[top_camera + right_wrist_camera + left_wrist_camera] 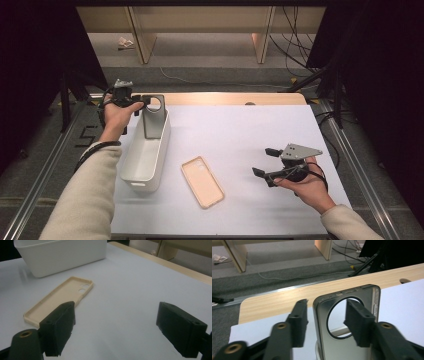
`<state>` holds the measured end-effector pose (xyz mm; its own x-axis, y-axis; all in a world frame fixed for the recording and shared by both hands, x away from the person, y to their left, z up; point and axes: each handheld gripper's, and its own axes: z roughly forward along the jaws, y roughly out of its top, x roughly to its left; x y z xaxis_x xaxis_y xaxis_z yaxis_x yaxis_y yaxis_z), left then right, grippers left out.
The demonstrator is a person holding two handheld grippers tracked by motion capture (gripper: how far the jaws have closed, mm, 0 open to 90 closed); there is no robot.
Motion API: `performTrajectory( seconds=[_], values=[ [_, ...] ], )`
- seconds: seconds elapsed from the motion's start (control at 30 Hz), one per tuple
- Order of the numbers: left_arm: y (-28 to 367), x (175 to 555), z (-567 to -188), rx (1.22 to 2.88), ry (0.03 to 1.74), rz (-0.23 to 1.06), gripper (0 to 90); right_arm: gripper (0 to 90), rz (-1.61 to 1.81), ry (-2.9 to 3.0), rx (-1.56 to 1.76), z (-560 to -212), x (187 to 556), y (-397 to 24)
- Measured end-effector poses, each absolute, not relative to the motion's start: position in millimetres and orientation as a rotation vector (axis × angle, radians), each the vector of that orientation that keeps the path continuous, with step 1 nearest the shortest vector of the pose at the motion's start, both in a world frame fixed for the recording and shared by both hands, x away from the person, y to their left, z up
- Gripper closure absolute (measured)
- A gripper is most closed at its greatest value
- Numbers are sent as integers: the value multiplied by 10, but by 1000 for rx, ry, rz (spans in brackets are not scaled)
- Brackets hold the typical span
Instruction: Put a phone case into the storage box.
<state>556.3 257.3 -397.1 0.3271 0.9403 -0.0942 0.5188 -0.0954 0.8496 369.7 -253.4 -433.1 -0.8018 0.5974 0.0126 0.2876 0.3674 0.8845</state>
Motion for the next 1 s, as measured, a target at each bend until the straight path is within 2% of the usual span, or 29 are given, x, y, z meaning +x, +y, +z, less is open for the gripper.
performTrajectory(
  seconds=[0.27, 0.37, 0.5, 0.77, 0.9, 1.0],
  values=[
    [2539, 5576, -3919, 1747, 1318, 656, 389, 167, 1409, 2323, 779, -4332, 3698, -2533],
    [2538, 5576, -3903, 1751, 1327, 675, 321, 166, 1409, 2323, 779, -4333, 3699, -2535],
    [2544, 5561, -3884, 1748, 1335, 672, 232, 166, 1409, 2323, 779, -4332, 3699, -2533],
    [2540, 5454, -3821, 1741, 1317, 630, 132, 165, 1402, 2324, 780, -4332, 3698, -2528],
    [2554, 5344, -3751, 1754, 1306, 616, 6, 164, 1401, 2321, 780, -4330, 3696, -2529],
    [2570, 5228, -3705, 1756, 1297, 647, 0, 164, 1399, 2322, 780, -4328, 3697, -2529]
  ],
)
